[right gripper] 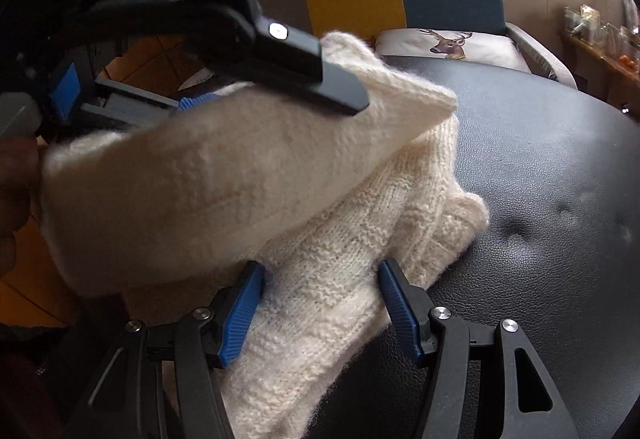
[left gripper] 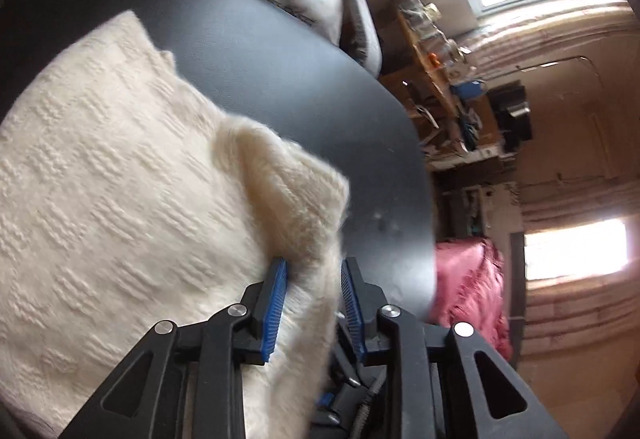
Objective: Fold clothes
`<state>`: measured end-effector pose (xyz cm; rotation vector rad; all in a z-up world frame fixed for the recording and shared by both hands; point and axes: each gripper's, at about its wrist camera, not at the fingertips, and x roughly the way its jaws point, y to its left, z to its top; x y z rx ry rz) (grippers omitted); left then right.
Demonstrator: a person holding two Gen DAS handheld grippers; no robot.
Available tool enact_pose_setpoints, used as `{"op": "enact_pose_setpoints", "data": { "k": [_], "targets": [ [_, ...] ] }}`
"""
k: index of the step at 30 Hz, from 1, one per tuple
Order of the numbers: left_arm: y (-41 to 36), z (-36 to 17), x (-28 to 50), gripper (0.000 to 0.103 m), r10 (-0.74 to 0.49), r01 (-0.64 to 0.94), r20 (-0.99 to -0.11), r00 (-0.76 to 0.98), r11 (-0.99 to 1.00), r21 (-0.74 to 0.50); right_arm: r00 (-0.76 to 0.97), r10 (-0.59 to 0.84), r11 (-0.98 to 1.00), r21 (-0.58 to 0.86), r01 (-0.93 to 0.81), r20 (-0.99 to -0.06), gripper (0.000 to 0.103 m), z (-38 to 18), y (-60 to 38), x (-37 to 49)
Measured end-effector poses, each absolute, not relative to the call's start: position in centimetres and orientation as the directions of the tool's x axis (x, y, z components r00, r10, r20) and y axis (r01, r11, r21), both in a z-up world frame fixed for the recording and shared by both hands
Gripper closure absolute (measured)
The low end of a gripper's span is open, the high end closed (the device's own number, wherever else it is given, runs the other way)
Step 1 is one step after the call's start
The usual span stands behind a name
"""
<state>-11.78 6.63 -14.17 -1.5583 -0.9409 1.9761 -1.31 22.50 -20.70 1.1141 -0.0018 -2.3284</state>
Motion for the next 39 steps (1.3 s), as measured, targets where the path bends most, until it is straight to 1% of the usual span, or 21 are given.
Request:
{"op": "enact_pose_setpoints", "data": {
  "k": [4,5,6,7,10,14,16,17,18,20,22,26,28,30,31,32,33,34,37,38,39],
  "targets": [
    [5.8,-10.8,-9.9,0.077,0.785,-0.022,-0.579,-0.219,-0.597,-0.802,-0.522,-0.465,-0.854,0.207,0.478,-0.714,0.041,-20.2,22.6,-0.6],
    [4.9,-9.7,-9.5,0.077,0.791,-0.051,-0.567,-0.229,-0.592,-0.805,-0.525,-0.451,-0.86,0.194,0.472,-0.722,0.037,-20.1,22.8,-0.2],
    [3.6,-8.8,-9.1,0.077,0.785,-0.069,-0.567,-0.249,-0.598,-0.798,-0.527,-0.434,-0.867,0.18,0.464,-0.731,0.031,-19.9,23.2,0.3],
    [1.9,-7.9,-8.7,0.077,0.773,-0.083,-0.57,-0.281,-0.611,-0.787,-0.528,-0.416,-0.874,0.166,0.457,-0.74,0.03,-19.7,23.5,0.8],
    [-4.1,-6.9,-7.7,0.077,0.684,-0.099,-0.613,-0.395,-0.695,-0.712,-0.525,-0.423,-0.882,0.201,0.427,-0.739,0.03,-18.3,25.6,2.9],
    [-11.1,-8.6,-6.4,0.077,0.474,-0.022,-0.712,-0.519,-0.84,-0.543,-0.556,-0.505,-0.84,0.229,0.492,-0.66,0.03,-13.6,26.3,6.8],
    [-13.1,-10.2,-5.2,0.077,0.466,-0.016,-0.715,-0.522,-0.843,-0.538,-0.56,-0.556,-0.802,0.222,0.554,-0.614,0.027,-11.3,25.1,8.0],
    [-13.3,-10.8,-4.7,0.077,0.463,-0.025,-0.718,-0.519,-0.848,-0.529,-0.537,-0.59,-0.771,0.225,0.595,-0.603,0.024,-10.3,24.1,8.2],
    [-13.1,-11.3,-4.4,0.077,0.457,-0.043,-0.722,-0.519,-0.858,-0.512,-0.496,-0.622,-0.733,0.229,0.64,-0.605,0.024,-9.5,22.8,7.9],
    [-12.5,-12.0,-3.8,0.077,0.456,-0.085,-0.722,-0.521,-0.869,-0.487,-0.413,-0.645,-0.669,0.213,0.712,-0.643,0.024,-9.0,19.7,7.3],
    [-11.5,-12.4,-3.7,0.077,0.483,-0.129,-0.706,-0.517,-0.86,-0.494,-0.343,-0.638,-0.616,0.189,0.765,-0.689,0.024,-9.0,16.6,6.1],
    [-9.4,-12.6,-4.1,0.077,0.504,-0.201,-0.694,-0.513,-0.857,-0.474,-0.181,-0.543,-0.624,0.25,0.741,-0.82,0.025,-12.4,13.6,3.3],
    [-8.0,-13.0,-4.3,0.077,0.533,-0.245,-0.683,-0.498,-0.843,-0.479,-0.147,-0.56,-0.645,0.317,0.695,-0.815,0.027,-13.6,14.7,3.1],
    [-6.4,-13.6,-3.9,0.077,0.519,-0.296,-0.695,-0.497,-0.854,-0.427,-0.124,-0.583,-0.664,0.383,0.643,-0.803,0.033,-14.7,16.2,3.1],
    [-5.8,-14.1,-3.8,0.077,0.53,-0.32,-0.698,-0.481,-0.847,-0.424,-0.131,-0.556,-0.7,0.377,0.607,-0.821,0.034,-16.0,17.2,3.3],
    [-5.3,-14.7,-3.4,0.077,0.564,-0.344,-0.691,-0.452,-0.825,-0.448,-0.142,-0.511,-0.744,0.354,0.566,-0.848,0.04,-17.6,18.5,3.5],
    [-4.9,-15.0,-3.1,0.077,0.586,-0.361,-0.683,-0.436,-0.809,-0.464,-0.152,-0.516,-0.759,0.368,0.538,-0.843,0.054,-17.9,19.5,3.8],
    [-4.6,-15.1,-2.7,0.077,0.591,-0.384,-0.681,-0.433,-0.804,-0.453,-0.162,-0.541,-0.76,0.397,0.515,-0.825,0.056,-17.7,20.4,4.1],
    [-4.2,-15.1,-2.5,0.077,0.585,-0.417,-0.685,-0.434,-0.805,-0.423,-0.197,-0.611,-0.752,0.486,0.445,-0.766,0.056,-16.9,23.0,5.0],
    [-4.4,-15.1,-2.7,0.077,0.589,-0.408,-0.684,-0.43,-0.803,-0.435,-0.21,-0.633,-0.747,0.515,0.421,-0.745,0.049,-16.7,23.9,5.3],
    [-4.5,-15.0,-2.8,0.077,0.591,-0.402,-0.684,-0.429,-0.802,-0.441,-0.224,-0.653,-0.739,0.544,0.398,-0.724,0.039,-16.5,24.8,5.7]
  ]
}}
